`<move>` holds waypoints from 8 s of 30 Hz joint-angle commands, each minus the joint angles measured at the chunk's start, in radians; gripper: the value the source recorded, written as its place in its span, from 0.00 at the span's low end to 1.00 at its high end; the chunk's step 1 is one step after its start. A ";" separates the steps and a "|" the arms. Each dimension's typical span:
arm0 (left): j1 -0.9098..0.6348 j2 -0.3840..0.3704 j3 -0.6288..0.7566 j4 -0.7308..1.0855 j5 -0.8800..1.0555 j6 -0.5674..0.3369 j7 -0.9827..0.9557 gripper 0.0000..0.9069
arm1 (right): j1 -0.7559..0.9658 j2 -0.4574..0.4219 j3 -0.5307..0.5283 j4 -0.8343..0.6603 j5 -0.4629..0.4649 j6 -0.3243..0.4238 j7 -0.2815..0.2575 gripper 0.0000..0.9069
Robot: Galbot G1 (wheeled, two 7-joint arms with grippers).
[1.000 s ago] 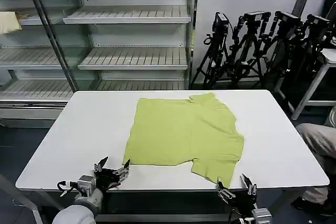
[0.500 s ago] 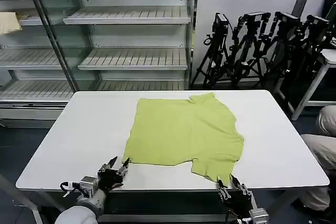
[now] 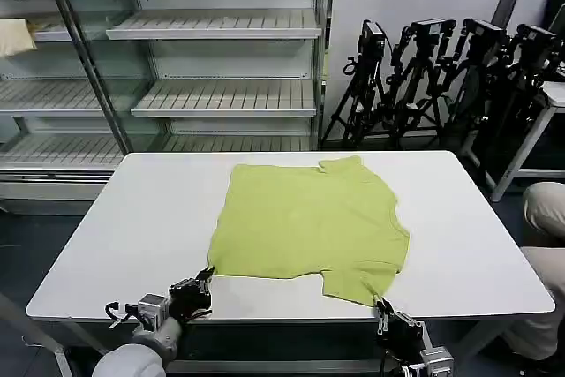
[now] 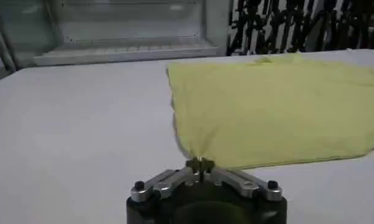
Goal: Fold and organize the clothes.
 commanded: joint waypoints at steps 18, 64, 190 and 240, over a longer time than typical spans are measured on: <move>-0.356 -0.047 0.034 0.210 -0.113 -0.027 0.009 0.01 | 0.512 -0.035 -0.015 -0.237 0.139 0.059 -0.084 0.00; -0.206 -0.006 0.065 0.160 -0.023 -0.044 0.030 1.00 | 0.357 -0.059 0.078 -0.323 0.085 0.108 -0.107 1.00; -0.778 -0.011 0.187 0.736 -0.129 -0.003 0.124 1.00 | 1.165 0.021 -0.318 -0.956 0.355 -0.040 0.082 1.00; -0.710 -0.002 0.191 0.710 -0.121 -0.007 0.193 0.01 | 1.159 0.047 -0.342 -1.009 0.395 -0.032 0.004 0.00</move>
